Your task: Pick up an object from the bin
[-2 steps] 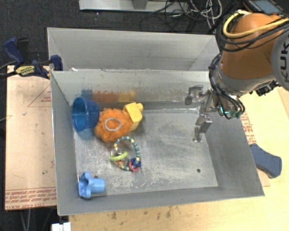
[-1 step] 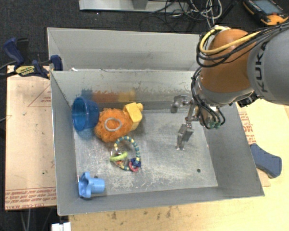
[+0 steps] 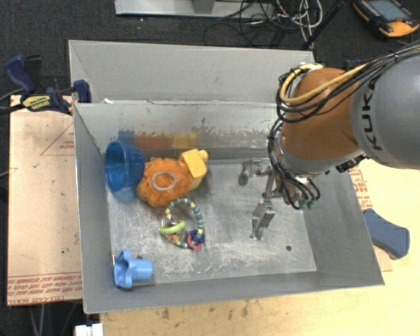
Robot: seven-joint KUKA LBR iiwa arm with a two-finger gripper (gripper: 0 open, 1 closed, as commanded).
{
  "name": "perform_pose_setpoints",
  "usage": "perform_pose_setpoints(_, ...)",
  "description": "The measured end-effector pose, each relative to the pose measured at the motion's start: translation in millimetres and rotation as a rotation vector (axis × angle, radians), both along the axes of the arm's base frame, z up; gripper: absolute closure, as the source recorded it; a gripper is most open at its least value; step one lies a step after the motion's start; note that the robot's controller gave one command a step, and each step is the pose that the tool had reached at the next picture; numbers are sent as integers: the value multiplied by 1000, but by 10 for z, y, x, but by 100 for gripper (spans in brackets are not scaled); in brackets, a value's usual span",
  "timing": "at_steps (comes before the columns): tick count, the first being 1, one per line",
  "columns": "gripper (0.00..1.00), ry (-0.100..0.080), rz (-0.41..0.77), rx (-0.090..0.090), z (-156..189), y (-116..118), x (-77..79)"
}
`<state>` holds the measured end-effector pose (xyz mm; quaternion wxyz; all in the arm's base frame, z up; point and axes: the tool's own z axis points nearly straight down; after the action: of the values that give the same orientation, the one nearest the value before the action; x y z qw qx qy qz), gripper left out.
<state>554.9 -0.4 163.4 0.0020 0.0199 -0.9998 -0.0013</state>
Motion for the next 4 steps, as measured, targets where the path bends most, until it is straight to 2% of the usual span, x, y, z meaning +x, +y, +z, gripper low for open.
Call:
perform_pose_setpoints(1, 0, -14, 263, -3, -428, 201, 58)
perform_pose_setpoints(2, 0, 7, 183, -1, -686, 563, 208)
perform_pose_setpoints(3, 0, -12, 108, 3, -385, 800, 291)
perform_pose_setpoints(4, 100, -7, 353, 1, -784, 1681, 124)
